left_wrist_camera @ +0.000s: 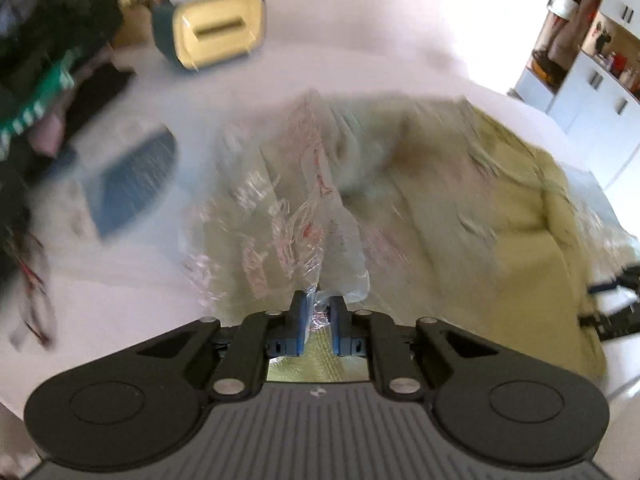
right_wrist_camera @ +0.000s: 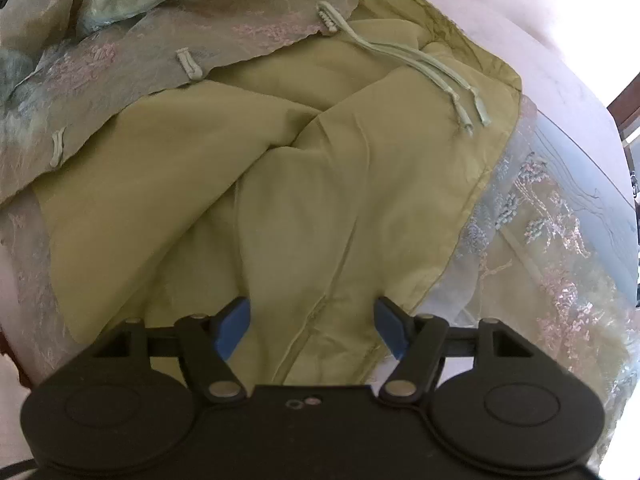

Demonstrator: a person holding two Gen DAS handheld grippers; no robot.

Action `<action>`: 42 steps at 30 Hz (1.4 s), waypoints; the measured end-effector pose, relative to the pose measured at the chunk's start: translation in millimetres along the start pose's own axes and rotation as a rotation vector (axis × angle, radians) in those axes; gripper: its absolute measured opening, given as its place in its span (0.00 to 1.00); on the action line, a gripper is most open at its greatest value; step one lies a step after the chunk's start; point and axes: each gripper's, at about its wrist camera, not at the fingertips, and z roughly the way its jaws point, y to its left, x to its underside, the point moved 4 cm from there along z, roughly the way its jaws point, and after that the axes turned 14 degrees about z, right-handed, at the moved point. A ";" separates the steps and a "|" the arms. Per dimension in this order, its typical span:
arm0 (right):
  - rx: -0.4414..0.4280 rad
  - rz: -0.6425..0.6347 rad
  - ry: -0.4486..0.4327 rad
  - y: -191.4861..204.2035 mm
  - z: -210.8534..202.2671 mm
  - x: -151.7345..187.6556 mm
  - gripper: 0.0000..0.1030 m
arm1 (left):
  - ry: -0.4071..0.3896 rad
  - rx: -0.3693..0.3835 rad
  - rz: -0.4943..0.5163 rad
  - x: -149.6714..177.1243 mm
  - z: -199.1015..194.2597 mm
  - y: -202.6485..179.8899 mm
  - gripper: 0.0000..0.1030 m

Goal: Fold clothes

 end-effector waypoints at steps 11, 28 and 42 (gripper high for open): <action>-0.116 0.066 -0.055 28.5 -21.0 -50.5 1.00 | 0.054 -0.299 0.022 -62.7 70.6 138.1 0.10; -0.304 0.379 0.045 78.7 51.6 -132.5 1.00 | 0.068 -0.345 -0.022 -106.3 129.8 206.7 0.11; -0.172 0.151 -0.042 17.6 -10.3 -124.0 1.00 | 0.127 -0.408 -0.047 -118.6 121.6 243.2 0.10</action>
